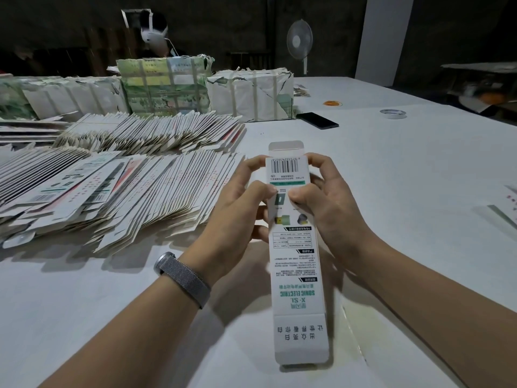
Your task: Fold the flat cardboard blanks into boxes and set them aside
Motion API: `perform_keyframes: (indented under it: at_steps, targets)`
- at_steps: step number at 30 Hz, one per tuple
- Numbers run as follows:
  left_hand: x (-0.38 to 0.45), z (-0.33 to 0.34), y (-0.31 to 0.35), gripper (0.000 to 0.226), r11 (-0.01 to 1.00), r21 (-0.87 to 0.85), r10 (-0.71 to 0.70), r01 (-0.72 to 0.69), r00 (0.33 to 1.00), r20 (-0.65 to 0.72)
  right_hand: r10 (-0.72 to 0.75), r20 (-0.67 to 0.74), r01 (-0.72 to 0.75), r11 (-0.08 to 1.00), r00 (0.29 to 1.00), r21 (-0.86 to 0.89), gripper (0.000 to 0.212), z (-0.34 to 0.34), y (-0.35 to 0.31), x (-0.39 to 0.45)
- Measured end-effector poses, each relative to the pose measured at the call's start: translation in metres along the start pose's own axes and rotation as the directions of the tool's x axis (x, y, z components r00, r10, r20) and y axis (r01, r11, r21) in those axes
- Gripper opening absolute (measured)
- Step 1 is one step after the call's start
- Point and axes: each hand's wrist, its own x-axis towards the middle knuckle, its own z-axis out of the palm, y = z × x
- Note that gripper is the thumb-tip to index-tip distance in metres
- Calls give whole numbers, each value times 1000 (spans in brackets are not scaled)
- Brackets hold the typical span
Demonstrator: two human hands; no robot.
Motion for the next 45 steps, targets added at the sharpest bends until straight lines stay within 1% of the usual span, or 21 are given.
perform_keyframes:
  at_steps: [3, 7, 10, 12, 14, 16, 19, 21, 23, 25, 29, 31, 34, 35, 36, 37, 39, 40, 42, 45]
  targets:
    - [-1, 0, 0, 38, 1000, -8, -2, 2, 1000, 14, -23, -63, 22, 1000, 998, -19, 31, -1, -1, 1]
    - [-1, 2, -1, 38, 999, -30, -25, 26, 999, 37, -46, -76, 48, 999, 996, 19, 32, -3, -1, 1]
    - [-3, 3, 0, 36, 998, -50, -44, 46, 998, 54, -88, -88, 96, 991, 992, 88, 39, -3, 0, 2]
    - [-4, 4, 1, 35, 997, -55, -50, 54, 997, 60, -68, -77, 78, 987, 995, 138, 47, -5, -1, 3]
    - [-5, 6, 0, 34, 997, -57, -47, 51, 996, 72, -52, -66, 61, 989, 996, 132, 52, -8, -1, 4]
    - [-5, 7, -1, 30, 996, -72, -39, 45, 996, 76, -45, -71, 53, 991, 996, 121, 52, -8, -2, 4]
    - [-6, 5, -1, 34, 994, -100, -38, 44, 997, 68, -39, -61, 48, 988, 997, 149, 44, -8, -2, 4]
    - [-7, 4, -1, 36, 994, -99, -36, 44, 996, 86, -22, -49, 30, 983, 999, 179, 36, -7, -3, 3]
    - [-7, 4, -1, 35, 995, -82, -40, 49, 993, 109, -18, -56, 26, 988, 998, 155, 28, -8, -2, 3]
    - [-7, 4, -1, 29, 995, -76, -50, 58, 993, 110, -30, -56, 37, 992, 998, 119, 18, -9, -1, 3]
    - [-5, 3, -1, 25, 993, -90, -67, 75, 993, 96, -34, -67, 41, 993, 997, 107, 16, -7, 2, 3]
    - [-5, 2, -1, 25, 993, -97, -63, 73, 992, 105, -63, -77, 69, 994, 995, 88, 18, -7, 3, 3]
    - [-5, 1, -1, 24, 992, -105, -52, 65, 991, 125, -109, -67, 113, 992, 992, 56, 37, -5, 2, 3]
    - [-5, 1, -1, 25, 992, -107, -50, 65, 990, 130, -100, -69, 103, 993, 993, 50, 42, -5, 2, 3]
    - [-5, 1, -1, 26, 992, -108, -51, 66, 990, 134, -80, -67, 84, 995, 995, 55, 41, -5, 2, 2]
    - [-5, 1, -1, 26, 992, -105, -53, 68, 989, 136, -50, -58, 54, 996, 997, 74, 34, -6, 0, 2]
    - [-5, 2, -2, 26, 993, -98, -55, 69, 989, 138, 26, -52, -18, 990, 998, 139, 13, -8, -5, 3]
    - [-5, 4, -3, 26, 993, -94, -54, 68, 988, 143, 55, -75, -43, 987, 996, 155, 11, -9, -7, 3]
    - [-6, 5, -4, 27, 993, -92, -57, 72, 986, 157, 100, -122, -81, 985, 987, 154, 15, -10, -9, 4]
    - [-7, 7, -4, 25, 993, -86, -62, 78, 983, 170, 146, -150, -122, 980, 978, 160, 5, -10, -8, 4]
